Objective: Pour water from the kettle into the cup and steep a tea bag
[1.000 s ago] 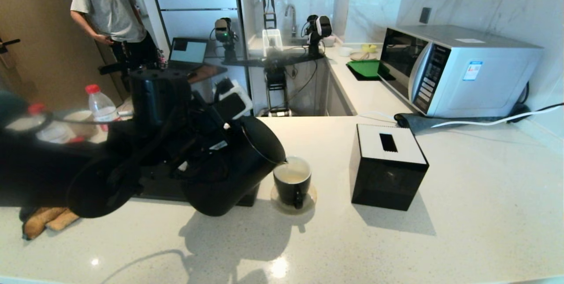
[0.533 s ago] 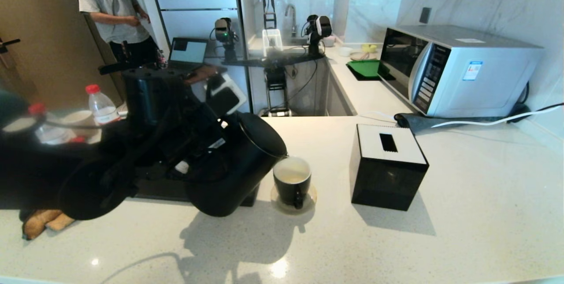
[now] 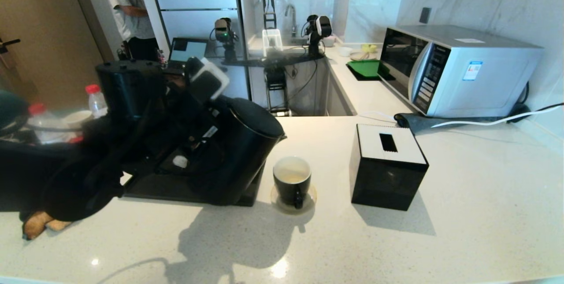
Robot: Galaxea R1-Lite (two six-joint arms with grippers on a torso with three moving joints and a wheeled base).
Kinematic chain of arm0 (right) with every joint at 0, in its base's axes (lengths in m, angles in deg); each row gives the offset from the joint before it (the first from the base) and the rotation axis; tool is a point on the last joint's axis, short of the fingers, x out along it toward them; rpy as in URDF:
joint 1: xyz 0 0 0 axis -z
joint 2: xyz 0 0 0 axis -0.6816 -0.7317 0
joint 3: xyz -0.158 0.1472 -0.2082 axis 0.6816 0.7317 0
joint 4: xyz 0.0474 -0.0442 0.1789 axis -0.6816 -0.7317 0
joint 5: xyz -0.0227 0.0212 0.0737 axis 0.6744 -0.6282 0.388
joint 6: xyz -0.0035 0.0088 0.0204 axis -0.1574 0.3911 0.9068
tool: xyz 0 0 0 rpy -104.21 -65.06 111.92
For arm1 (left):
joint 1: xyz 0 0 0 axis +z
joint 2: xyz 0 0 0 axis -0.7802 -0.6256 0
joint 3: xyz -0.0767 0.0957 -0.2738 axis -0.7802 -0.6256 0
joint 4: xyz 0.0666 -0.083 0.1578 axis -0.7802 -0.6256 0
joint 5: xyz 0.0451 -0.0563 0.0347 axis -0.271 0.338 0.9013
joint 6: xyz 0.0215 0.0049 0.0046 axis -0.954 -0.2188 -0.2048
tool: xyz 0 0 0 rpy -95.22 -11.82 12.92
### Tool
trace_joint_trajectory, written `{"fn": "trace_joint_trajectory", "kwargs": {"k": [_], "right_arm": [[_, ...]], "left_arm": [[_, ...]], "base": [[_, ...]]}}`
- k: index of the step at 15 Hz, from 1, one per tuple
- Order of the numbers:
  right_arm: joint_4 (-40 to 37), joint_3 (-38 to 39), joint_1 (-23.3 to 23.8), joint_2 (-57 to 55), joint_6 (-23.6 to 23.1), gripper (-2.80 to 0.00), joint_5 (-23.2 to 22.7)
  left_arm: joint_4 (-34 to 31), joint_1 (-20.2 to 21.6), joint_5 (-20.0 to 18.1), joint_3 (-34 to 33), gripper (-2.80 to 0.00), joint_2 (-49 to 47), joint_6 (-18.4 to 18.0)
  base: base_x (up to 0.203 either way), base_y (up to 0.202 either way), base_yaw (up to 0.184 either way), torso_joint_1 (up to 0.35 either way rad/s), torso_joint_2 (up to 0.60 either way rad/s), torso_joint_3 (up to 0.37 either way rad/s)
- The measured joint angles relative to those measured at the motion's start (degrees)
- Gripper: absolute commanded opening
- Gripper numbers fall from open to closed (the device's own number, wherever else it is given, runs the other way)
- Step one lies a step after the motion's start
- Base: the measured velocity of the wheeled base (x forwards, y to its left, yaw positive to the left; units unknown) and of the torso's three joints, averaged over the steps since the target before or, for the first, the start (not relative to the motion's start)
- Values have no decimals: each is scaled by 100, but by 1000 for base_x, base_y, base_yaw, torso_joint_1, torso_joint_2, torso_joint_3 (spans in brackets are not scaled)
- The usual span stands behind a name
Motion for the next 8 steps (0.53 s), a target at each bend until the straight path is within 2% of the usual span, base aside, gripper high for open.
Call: {"fn": "trace_joint_trajectory", "kwargs": {"k": [2, 8], "right_arm": [[0, 0, 0, 0, 4, -280, -2], [1, 0, 0, 0, 4, -280, 0]], "left_arm": [[201, 110, 76, -31, -280, 72, 61], [201, 315, 192, -527, -280, 621, 807]], "base": [[0, 0, 0, 0, 0, 0], [0, 0, 0, 0, 0, 0]]}}
